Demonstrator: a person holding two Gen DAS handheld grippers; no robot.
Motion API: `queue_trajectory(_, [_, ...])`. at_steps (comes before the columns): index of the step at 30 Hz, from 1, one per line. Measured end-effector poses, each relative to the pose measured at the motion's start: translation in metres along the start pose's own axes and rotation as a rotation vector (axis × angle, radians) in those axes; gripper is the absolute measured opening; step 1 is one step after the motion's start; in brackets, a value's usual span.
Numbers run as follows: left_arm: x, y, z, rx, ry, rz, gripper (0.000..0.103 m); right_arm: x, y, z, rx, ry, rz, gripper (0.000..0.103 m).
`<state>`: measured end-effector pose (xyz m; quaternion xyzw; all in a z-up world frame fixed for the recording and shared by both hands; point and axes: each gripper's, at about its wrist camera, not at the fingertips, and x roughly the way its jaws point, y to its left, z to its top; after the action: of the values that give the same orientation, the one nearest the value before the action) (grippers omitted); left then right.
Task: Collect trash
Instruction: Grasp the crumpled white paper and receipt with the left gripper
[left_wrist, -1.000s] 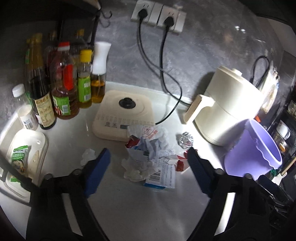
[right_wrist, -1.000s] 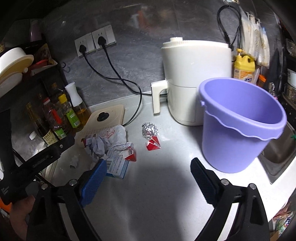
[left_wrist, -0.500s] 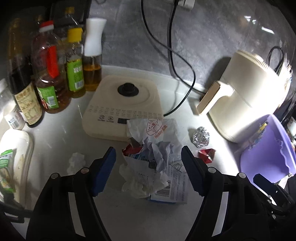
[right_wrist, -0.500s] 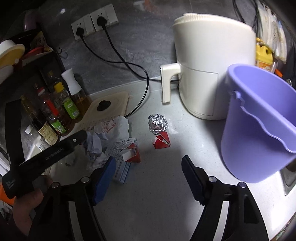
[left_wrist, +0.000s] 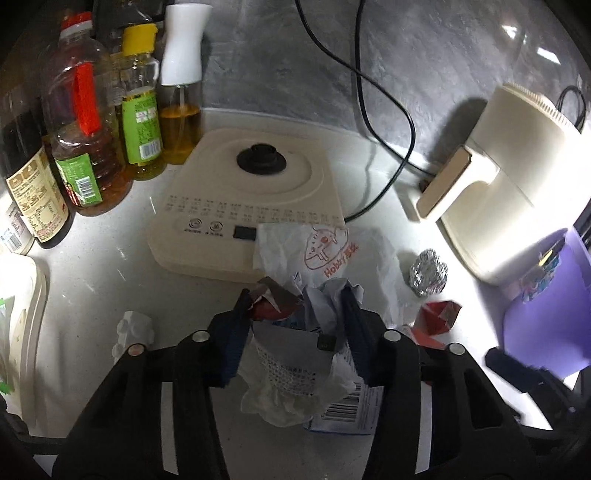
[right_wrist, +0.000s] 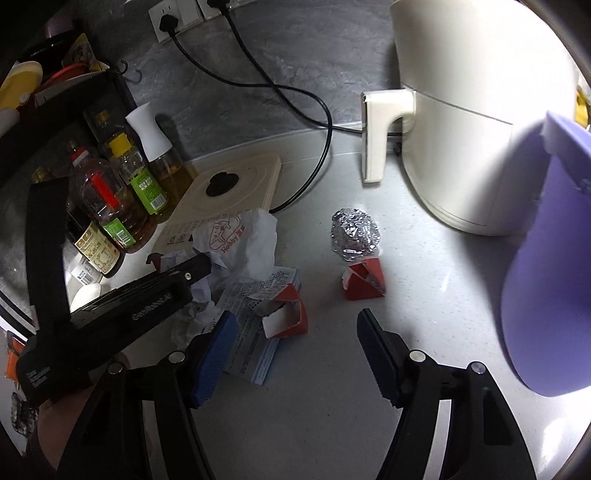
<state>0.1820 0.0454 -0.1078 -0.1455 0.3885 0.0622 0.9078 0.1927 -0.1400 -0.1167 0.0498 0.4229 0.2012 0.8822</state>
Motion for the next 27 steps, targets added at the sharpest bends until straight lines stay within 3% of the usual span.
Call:
queue_trajectory(7, [-0.026,0.007,0.01,-0.039,-0.072,-0.004,0.047,0.019,-0.002,0.002,0.006,0.037,0.017,0.062])
queue_trajectory(11, [-0.034,0.016,0.01,-0.061,-0.084,0.032,0.047,0.028,0.001,0.004,-0.001,0.047,0.031,0.051])
queue_trajectory(14, [-0.037,0.021,0.009,-0.073,-0.083,0.054,0.047,0.035,0.003,0.003,-0.01,0.064,0.038,0.025])
queue_trajectory(21, [-0.047,0.018,0.012,-0.06,-0.091,0.07,0.047,0.015,0.007,0.003,-0.033,0.017,0.025,0.013])
queue_trajectory(27, [-0.05,0.006,0.014,-0.029,-0.098,0.046,0.047,-0.006,0.008,0.001,-0.044,-0.03,0.017,0.009])
